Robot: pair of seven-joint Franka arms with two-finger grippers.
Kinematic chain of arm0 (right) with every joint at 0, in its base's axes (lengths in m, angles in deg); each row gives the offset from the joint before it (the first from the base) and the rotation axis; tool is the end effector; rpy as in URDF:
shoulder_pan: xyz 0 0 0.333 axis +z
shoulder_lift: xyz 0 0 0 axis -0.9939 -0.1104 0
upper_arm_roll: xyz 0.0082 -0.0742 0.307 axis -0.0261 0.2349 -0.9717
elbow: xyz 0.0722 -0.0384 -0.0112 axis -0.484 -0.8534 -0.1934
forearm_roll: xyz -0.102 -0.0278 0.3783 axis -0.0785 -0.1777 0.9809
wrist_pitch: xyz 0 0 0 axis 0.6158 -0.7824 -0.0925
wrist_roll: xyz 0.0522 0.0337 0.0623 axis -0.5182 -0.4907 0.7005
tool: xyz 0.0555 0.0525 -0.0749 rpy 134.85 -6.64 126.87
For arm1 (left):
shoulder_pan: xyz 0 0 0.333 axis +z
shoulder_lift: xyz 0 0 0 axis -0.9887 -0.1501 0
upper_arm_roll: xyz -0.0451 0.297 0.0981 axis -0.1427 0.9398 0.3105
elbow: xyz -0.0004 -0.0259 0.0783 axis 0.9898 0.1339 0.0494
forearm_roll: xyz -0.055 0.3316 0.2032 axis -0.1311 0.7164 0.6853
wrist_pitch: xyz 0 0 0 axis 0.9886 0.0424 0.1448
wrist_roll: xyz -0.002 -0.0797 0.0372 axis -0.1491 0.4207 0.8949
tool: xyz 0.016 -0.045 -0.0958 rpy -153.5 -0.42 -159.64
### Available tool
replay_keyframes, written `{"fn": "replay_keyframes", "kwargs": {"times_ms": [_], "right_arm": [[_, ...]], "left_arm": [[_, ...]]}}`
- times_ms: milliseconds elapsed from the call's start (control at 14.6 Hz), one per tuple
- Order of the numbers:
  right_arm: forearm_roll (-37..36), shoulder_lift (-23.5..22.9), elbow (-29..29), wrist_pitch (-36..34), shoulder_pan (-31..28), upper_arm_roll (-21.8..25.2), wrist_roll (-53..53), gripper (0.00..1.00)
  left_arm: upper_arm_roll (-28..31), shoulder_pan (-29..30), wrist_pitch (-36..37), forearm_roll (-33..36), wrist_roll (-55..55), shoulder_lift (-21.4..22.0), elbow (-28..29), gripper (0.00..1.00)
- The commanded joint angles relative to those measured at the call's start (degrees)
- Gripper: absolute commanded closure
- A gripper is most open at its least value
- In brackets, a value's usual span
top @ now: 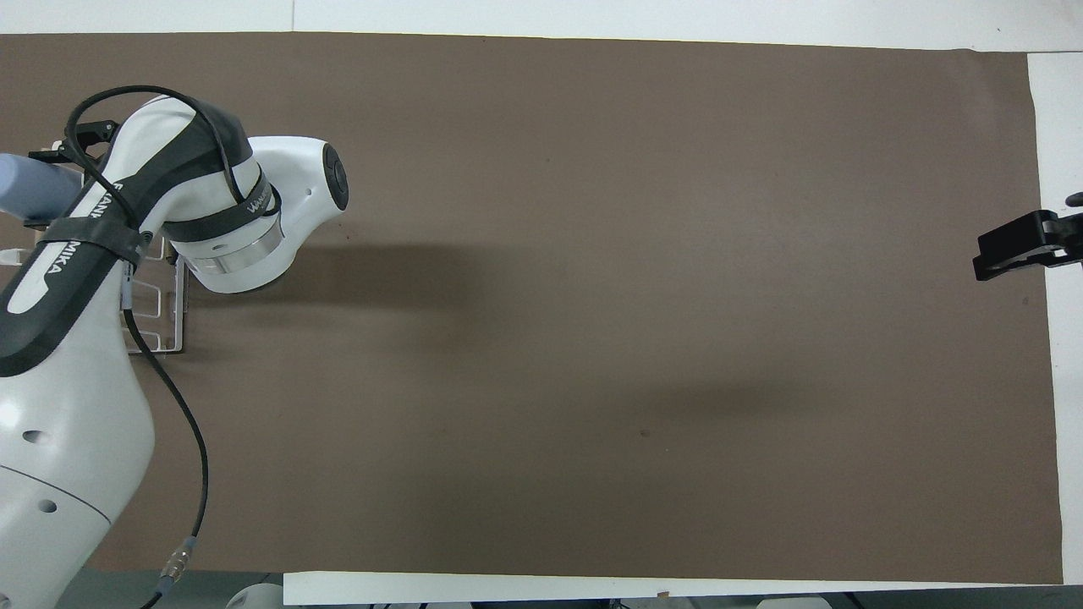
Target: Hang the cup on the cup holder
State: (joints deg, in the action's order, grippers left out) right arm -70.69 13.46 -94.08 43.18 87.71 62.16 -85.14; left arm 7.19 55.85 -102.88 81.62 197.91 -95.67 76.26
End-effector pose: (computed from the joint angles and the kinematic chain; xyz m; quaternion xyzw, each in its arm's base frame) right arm 0.5328 -0.0374 0.6293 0.9965 -0.0059 -0.0786 0.0262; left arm 0.6032 -0.1184 0.3707 -0.5504 -0.5040 -0.4971 0.4426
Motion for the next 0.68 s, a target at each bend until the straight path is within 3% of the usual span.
{"fn": "replay_keyframes", "kwargs": {"times_ms": [0,68,137,205,411,616], "right_arm": [[-0.28,1.79,-2.16,0.07,-0.97,-0.86,0.97,0.00],[-0.28,1.79,-2.24,0.16,-0.97,-0.86,0.89,0.00],[-0.28,1.88,-2.59,0.07,-0.88,-0.86,0.97,0.00],[-0.19,2.14,-2.68,0.07,-0.80,-0.95,1.06,0.00],[0.07,1.97,-3.12,0.07,-0.01,-0.77,1.15,0.00],[0.16,1.97,-3.21,0.07,-0.09,-0.86,1.24,0.00]], "left_arm": [[-0.34,0.82,-1.07,0.92,0.27,-2.07,-1.53,1.00],[-0.34,1.34,-1.60,0.92,0.19,-2.25,-1.45,0.98],[-0.43,1.44,-2.30,0.92,-0.25,-2.25,-1.62,0.65],[-0.34,1.52,-3.01,0.92,-0.43,-2.25,-1.80,0.01],[-0.61,1.52,-3.63,-0.82,-1.31,-3.38,-5.03,0.00],[-0.43,1.52,-4.15,-9.35,-2.79,-4.19,-11.02,0.01]]}}
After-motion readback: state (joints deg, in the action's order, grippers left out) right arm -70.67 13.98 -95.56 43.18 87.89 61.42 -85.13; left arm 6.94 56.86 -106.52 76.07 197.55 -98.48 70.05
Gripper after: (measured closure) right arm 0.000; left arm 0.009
